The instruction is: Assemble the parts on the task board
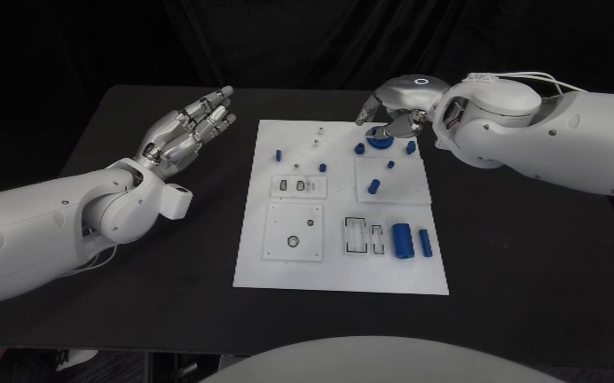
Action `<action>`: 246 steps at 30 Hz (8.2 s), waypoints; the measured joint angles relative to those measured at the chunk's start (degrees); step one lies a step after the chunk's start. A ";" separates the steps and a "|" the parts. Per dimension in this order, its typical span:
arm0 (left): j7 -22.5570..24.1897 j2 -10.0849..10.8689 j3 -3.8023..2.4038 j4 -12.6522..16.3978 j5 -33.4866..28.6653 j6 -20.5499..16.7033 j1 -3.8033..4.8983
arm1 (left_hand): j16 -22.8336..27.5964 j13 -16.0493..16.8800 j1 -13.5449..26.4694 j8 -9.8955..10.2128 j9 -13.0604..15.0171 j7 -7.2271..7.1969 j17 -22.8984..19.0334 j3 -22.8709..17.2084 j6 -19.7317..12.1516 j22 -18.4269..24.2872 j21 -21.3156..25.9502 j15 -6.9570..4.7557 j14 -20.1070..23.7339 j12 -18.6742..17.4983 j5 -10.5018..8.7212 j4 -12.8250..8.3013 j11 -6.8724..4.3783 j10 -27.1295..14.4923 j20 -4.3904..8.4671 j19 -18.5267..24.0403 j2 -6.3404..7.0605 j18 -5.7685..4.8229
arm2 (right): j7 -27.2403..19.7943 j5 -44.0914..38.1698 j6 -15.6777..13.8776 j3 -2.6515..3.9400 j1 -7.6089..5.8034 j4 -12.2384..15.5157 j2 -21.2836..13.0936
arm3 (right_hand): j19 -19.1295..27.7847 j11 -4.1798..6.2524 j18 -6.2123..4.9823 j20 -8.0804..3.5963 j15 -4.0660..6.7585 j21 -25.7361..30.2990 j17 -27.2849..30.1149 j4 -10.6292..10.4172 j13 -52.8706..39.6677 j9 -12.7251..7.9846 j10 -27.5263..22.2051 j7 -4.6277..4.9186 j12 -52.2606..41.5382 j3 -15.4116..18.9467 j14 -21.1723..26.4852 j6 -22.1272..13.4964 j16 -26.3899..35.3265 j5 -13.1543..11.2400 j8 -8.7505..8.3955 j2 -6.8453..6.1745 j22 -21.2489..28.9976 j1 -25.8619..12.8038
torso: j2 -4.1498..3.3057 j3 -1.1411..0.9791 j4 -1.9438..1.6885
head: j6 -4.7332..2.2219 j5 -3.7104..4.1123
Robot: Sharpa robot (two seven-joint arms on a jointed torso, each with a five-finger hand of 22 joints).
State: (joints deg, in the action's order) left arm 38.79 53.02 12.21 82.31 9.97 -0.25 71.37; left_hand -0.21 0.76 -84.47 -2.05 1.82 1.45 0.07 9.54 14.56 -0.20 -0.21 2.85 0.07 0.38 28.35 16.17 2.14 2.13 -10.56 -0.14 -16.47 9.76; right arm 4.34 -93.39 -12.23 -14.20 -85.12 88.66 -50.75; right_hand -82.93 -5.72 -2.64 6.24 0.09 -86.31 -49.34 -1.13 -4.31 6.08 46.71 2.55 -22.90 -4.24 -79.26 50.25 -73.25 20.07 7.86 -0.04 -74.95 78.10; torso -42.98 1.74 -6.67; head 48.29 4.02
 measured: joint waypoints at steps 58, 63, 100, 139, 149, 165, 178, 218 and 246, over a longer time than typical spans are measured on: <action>0.04 0.46 0.01 0.87 0.06 1.50 0.00 | 0.00 -0.08 -1.84 0.01 0.06 0.09 0.00 -2.55 0.08 0.00 0.00 1.06 -0.09 0.00 1.31 -0.85 0.19 -0.22 -0.83 -0.42 -0.07 0.00 | 0.07 -11.27 -3.50 -0.01 3.55 -1.92 -0.70 | -0.42 0.44 -0.03 -0.42 0.31 0.00 -0.90 -4.91 -2.24 3.24 4.63 -0.34 0.89 -6.33 -0.50 -0.32 0.45 3.44 -2.83 -3.37 0.03 -1.44 | -3.27 1.27 -1.03 | -1.09 1.71; 0.04 0.56 0.01 0.85 0.06 1.67 0.00 | 0.00 -0.08 -2.07 0.01 0.06 0.09 0.01 -2.55 0.08 -0.06 0.00 1.05 -0.09 0.00 1.31 -0.84 0.35 -0.06 -0.83 -0.42 0.16 0.00 | -0.34 -10.82 -3.51 -0.01 3.96 -2.45 -0.11 | -0.62 0.65 -0.03 -0.21 0.31 0.00 -1.13 -4.93 -2.23 3.36 4.84 -0.13 1.16 -6.79 -0.50 -0.12 0.45 3.44 -2.83 -3.58 0.03 -1.22 | -3.29 1.31 -1.04 | -0.92 1.71; 0.05 -0.06 0.02 -0.77 0.08 3.27 -0.01 | 0.00 -0.08 -2.36 -0.22 0.26 1.74 -0.02 -3.02 1.32 -0.04 0.00 1.87 -0.09 0.00 1.54 -1.32 0.33 -0.06 -1.25 -0.42 0.45 0.00 | -3.06 -9.89 -6.91 0.01 5.16 -4.16 1.24 | -1.13 3.39 -0.04 -1.95 2.16 0.00 -2.09 -2.28 -3.46 8.00 15.86 1.82 1.23 -13.79 -1.52 8.20 0.17 -2.78 2.09 -2.85 0.04 3.33 | -3.34 1.44 -1.10 | -0.15 1.61; 0.08 -1.30 0.02 -0.77 0.10 3.33 -0.03 | 0.00 -0.07 -2.36 -0.22 0.23 1.74 0.03 -3.17 1.32 -0.07 0.00 2.28 -0.09 0.00 1.91 -1.16 0.33 -0.06 -1.24 -0.41 0.45 -0.01 | -3.21 -3.58 -5.19 0.23 0.07 -16.59 17.02 | -1.13 2.82 -0.04 -1.94 2.05 0.00 -2.43 -2.25 -2.72 8.01 16.96 2.51 6.29 -13.22 -1.41 7.70 0.91 -5.52 2.95 -2.69 0.00 4.55 | -3.49 1.47 -1.05 | -1.66 0.83; 0.08 -1.49 0.02 -0.82 0.10 3.35 -0.03 | 0.00 -0.07 -2.36 -0.22 0.22 1.74 -0.01 -3.17 1.32 -0.07 0.00 2.28 -0.09 0.00 1.91 -1.16 0.33 -0.07 -1.24 -0.41 0.45 -0.01 | -2.71 -3.21 -3.61 0.26 0.30 -16.76 16.76 | -1.13 2.61 -0.04 -1.94 2.05 0.00 -2.50 -2.25 -2.64 9.31 16.75 2.66 6.66 -13.22 -1.41 7.55 0.91 -5.52 2.62 -2.70 0.01 4.54 | -3.38 1.44 -1.05 | -1.30 0.83; 0.08 -2.01 0.02 -1.32 0.10 3.52 -0.03 | 0.00 -0.07 -2.36 -0.22 0.21 1.74 -0.01 -3.33 1.32 -0.06 0.00 2.28 -0.09 0.00 1.91 -1.00 0.33 -0.07 -1.24 -0.41 0.45 0.00 | -2.37 -3.09 -2.54 0.26 1.14 -17.53 17.33 | -1.13 2.54 -0.04 -1.94 1.85 0.00 -2.27 -2.25 -2.60 11.75 16.43 2.87 7.20 -13.21 -1.21 7.36 1.12 -5.53 2.16 -2.71 0.01 4.54 | -3.35 1.53 -1.09 | -0.94 0.69; 0.08 -2.19 0.02 -1.60 0.10 3.97 -0.03 | 0.00 -0.07 -2.36 -0.22 0.21 1.74 0.01 -3.33 1.32 -0.06 0.00 2.28 -0.09 0.00 1.30 -1.00 0.33 -0.07 -1.44 -0.21 0.45 -0.01 | -2.41 -3.03 -2.46 0.36 1.45 -18.43 17.82 | -0.81 2.33 -0.04 -1.63 1.42 0.51 -0.81 -2.43 -2.60 14.34 16.22 3.27 8.00 -13.40 -0.79 6.95 2.03 -6.85 1.55 -2.71 0.02 4.54 | -3.38 1.57 -1.16 | -0.69 0.77; 0.09 -2.32 0.02 -2.20 0.11 4.95 -0.17 | 0.00 -0.07 -2.36 -0.22 0.20 1.74 -0.02 -3.33 1.32 -0.11 0.00 2.28 -0.09 0.00 0.79 -0.99 0.73 -0.08 -1.64 -0.42 0.45 -0.01 | -0.59 -2.49 -4.07 0.45 1.79 -16.77 14.15 | 9.13 -1.90 -1.87 1.55 -1.58 9.71 12.59 -2.59 0.13 3.33 -9.99 -1.74 17.38 -9.99 9.80 -24.36 11.50 -8.93 -4.88 -2.81 1.88 5.06 | -3.37 1.59 -1.09 | -0.57 0.59; 0.10 -1.82 0.02 -1.72 0.12 4.93 -0.26 | 0.00 -0.07 -2.36 -0.22 0.19 1.74 0.02 -3.49 1.32 -0.14 0.00 2.69 -0.09 0.00 2.00 -0.84 0.74 -0.08 -1.97 -0.51 0.45 -0.01 | 4.22 -2.37 -3.06 -0.06 -0.23 -1.62 -7.48 | -0.92 6.94 0.87 -4.20 4.52 -0.70 -25.61 -13.86 -70.64 5.66 37.03 1.69 -66.95 -3.65 -4.50 -2.80 -13.37 -10.86 -4.00 -2.67 0.01 -7.26 | -3.38 1.64 -1.10 | -1.66 1.81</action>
State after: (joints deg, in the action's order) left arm 38.89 51.21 12.23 80.60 10.09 4.69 71.11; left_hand -0.21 0.69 -86.84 -2.27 2.01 3.19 0.09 6.05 15.88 -0.34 -0.21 5.54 -0.03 0.38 30.35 15.34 2.88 2.05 -12.53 -0.65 -16.02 9.75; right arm 8.56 -95.75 -15.29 -14.26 -85.35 87.04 -58.24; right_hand -83.85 1.23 -1.77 2.04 4.61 -87.01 -74.95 -14.99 -74.95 11.74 83.74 4.23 -89.86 -7.88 -83.76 47.45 -86.62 9.21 3.87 -2.71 -74.94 70.84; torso -46.36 3.37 -7.77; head 46.63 5.83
